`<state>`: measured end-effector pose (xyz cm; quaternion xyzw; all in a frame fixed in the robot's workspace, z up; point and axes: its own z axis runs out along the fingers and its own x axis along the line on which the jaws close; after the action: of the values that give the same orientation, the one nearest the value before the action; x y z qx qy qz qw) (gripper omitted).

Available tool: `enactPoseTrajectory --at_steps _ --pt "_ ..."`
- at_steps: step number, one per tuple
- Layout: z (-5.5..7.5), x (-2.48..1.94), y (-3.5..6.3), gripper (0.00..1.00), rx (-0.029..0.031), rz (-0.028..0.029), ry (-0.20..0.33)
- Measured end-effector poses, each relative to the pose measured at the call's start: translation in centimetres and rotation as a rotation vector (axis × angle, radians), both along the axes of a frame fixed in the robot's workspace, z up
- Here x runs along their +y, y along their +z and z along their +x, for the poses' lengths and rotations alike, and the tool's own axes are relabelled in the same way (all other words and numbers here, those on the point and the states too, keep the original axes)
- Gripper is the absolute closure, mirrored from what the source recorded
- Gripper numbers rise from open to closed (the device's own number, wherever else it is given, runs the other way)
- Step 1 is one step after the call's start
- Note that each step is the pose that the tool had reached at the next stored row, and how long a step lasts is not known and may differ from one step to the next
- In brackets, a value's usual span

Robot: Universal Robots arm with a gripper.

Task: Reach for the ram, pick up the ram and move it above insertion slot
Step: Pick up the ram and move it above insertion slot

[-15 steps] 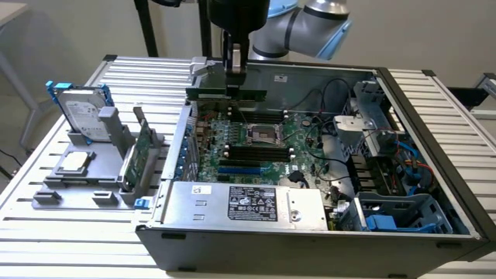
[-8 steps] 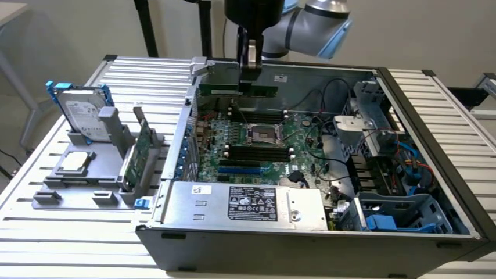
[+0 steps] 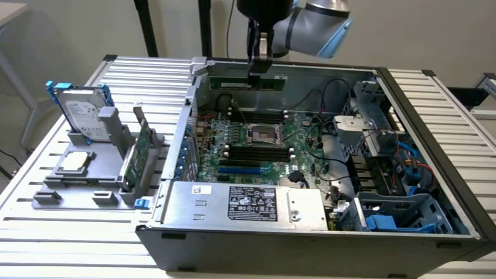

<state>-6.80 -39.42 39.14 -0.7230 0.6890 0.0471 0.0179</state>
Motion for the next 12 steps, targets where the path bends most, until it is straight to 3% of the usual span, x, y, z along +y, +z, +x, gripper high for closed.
enactPoseTrajectory --at_steps 4,12 --pt "1.2 0.42 -0.01 0.87 0.0000 0.0001 0.000" --pt "2.8 0.72 -0.23 0.87 0.0000 0.0003 -0.014"
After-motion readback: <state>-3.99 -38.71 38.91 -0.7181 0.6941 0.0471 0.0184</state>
